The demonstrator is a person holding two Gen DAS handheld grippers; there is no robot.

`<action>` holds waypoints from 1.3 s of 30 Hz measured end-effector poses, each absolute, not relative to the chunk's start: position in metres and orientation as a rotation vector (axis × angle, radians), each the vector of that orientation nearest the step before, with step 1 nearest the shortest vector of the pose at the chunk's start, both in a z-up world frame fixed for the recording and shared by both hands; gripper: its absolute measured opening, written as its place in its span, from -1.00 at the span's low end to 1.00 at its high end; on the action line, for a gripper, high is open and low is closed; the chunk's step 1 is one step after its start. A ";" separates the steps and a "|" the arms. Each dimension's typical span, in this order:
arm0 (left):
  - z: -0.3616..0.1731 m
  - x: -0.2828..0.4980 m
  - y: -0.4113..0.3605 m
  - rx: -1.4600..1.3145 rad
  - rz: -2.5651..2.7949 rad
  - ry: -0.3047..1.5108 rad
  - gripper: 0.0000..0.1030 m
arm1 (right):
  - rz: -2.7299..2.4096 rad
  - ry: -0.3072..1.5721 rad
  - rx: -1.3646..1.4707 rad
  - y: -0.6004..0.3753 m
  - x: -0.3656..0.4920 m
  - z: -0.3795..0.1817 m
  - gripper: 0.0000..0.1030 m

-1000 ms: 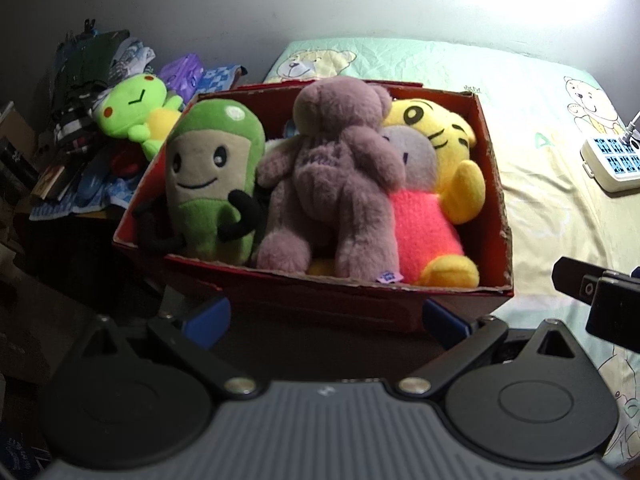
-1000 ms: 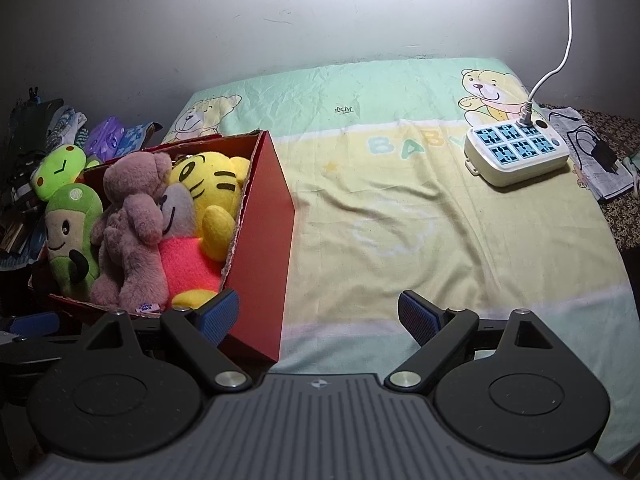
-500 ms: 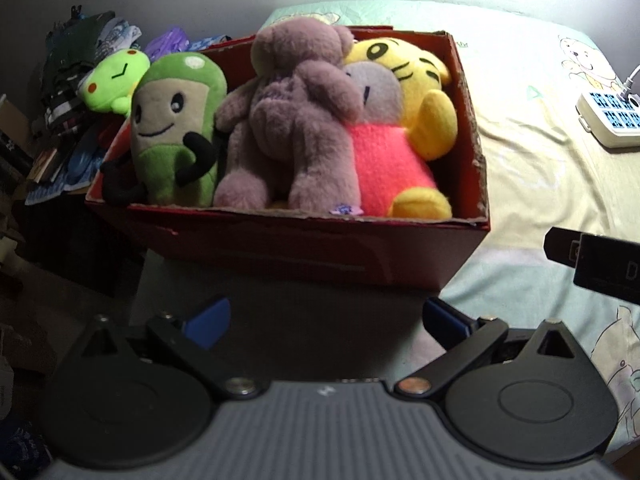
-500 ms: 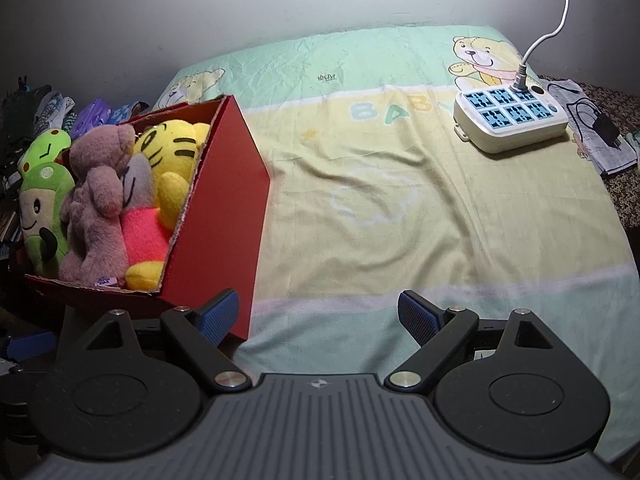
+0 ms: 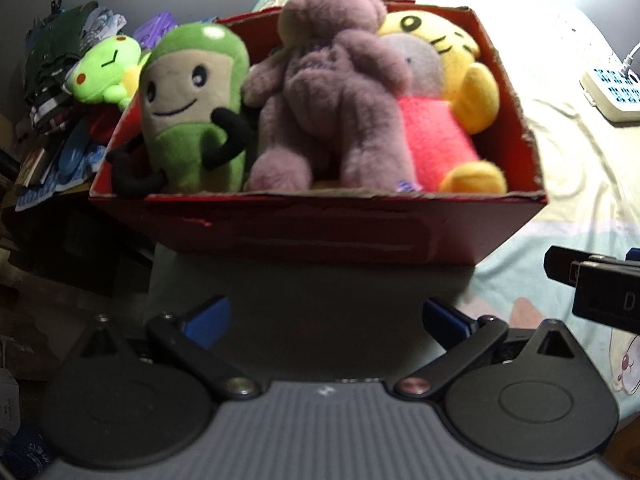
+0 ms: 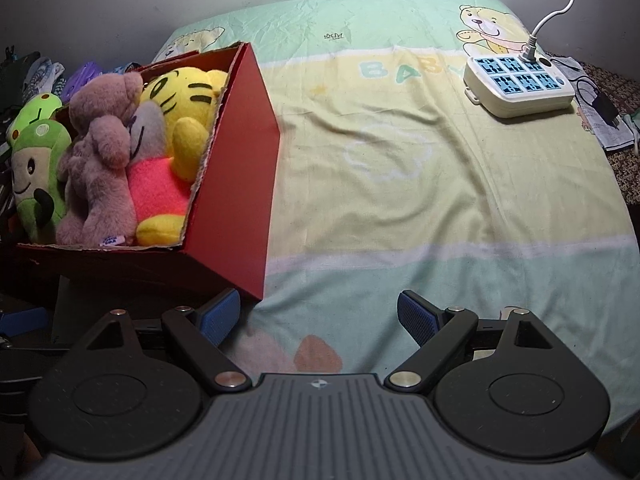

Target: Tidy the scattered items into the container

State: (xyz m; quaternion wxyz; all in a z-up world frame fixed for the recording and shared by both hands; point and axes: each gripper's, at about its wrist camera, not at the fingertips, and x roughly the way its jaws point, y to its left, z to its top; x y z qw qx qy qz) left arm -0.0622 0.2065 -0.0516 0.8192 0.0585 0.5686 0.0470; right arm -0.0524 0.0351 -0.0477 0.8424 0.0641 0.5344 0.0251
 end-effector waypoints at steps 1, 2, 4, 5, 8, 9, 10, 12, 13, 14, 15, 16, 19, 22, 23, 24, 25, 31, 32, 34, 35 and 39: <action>-0.053 -0.063 0.211 0.125 0.097 1.214 0.99 | 0.058 1.131 0.134 0.041 -0.054 -0.048 0.71; -0.053 -0.063 0.215 0.127 0.096 1.215 0.99 | 0.064 1.132 0.131 0.047 -0.055 -0.048 0.71; -0.054 -0.065 0.224 0.129 0.096 1.215 0.99 | 0.072 1.134 0.123 0.059 -0.057 -0.048 0.71; -0.054 -0.066 0.229 0.127 0.094 1.216 0.99 | 0.075 1.132 0.119 0.065 -0.058 -0.047 0.71; -0.052 -0.069 0.244 0.131 0.096 1.210 0.99 | 0.082 1.128 0.117 0.080 -0.060 -0.044 0.71; -0.052 -0.069 0.248 0.135 0.098 1.207 0.99 | 0.087 1.128 0.122 0.084 -0.061 -0.043 0.71; -0.051 -0.070 0.252 0.137 0.098 1.205 0.99 | 0.093 1.127 0.127 0.089 -0.062 -0.043 0.71; -0.049 -0.070 0.261 0.141 0.099 1.200 0.99 | 0.101 1.122 0.130 0.098 -0.063 -0.040 0.71; -0.047 -0.071 0.266 0.143 0.101 1.196 0.99 | 0.103 1.118 0.128 0.103 -0.064 -0.039 0.71; -0.047 -0.074 0.271 0.144 0.103 1.191 0.99 | 0.106 1.112 0.125 0.108 -0.065 -0.037 0.71; -0.045 -0.075 0.274 0.145 0.105 1.187 0.99 | 0.109 1.106 0.124 0.112 -0.066 -0.035 0.71; -0.044 -0.076 0.277 0.146 0.107 1.183 0.99 | 0.113 1.100 0.124 0.117 -0.066 -0.033 0.71; -0.040 -0.074 0.285 0.144 0.111 1.170 0.99 | 0.121 1.085 0.125 0.126 -0.068 -0.027 0.71; -0.031 -0.073 0.288 0.144 0.111 1.135 0.99 | 0.122 1.050 0.121 0.131 -0.070 -0.016 0.71; -0.027 -0.074 0.288 0.146 0.112 1.122 0.99 | 0.123 1.040 0.121 0.133 -0.071 -0.011 0.71; -0.024 -0.074 0.289 0.145 0.112 1.111 0.99 | 0.124 1.031 0.122 0.133 -0.071 -0.007 0.71; -0.023 -0.074 0.291 0.140 0.113 1.100 0.99 | 0.124 1.021 0.122 0.134 -0.071 -0.003 0.71; -0.010 -0.057 0.299 0.119 0.105 1.057 0.99 | 0.108 0.963 0.065 0.142 -0.067 0.014 0.71; -0.009 -0.055 0.299 0.118 0.103 1.053 0.99 | 0.107 0.957 0.068 0.142 -0.064 0.015 0.71; -0.006 -0.052 0.297 0.119 0.099 1.048 0.99 | 0.098 0.946 0.073 0.140 -0.059 0.019 0.72; -0.005 -0.050 0.296 0.120 0.099 1.046 0.99 | 0.092 0.939 0.076 0.139 -0.056 0.020 0.71; -0.002 -0.041 0.298 0.114 0.099 1.024 0.99 | 0.066 0.919 0.095 0.136 -0.044 0.024 0.71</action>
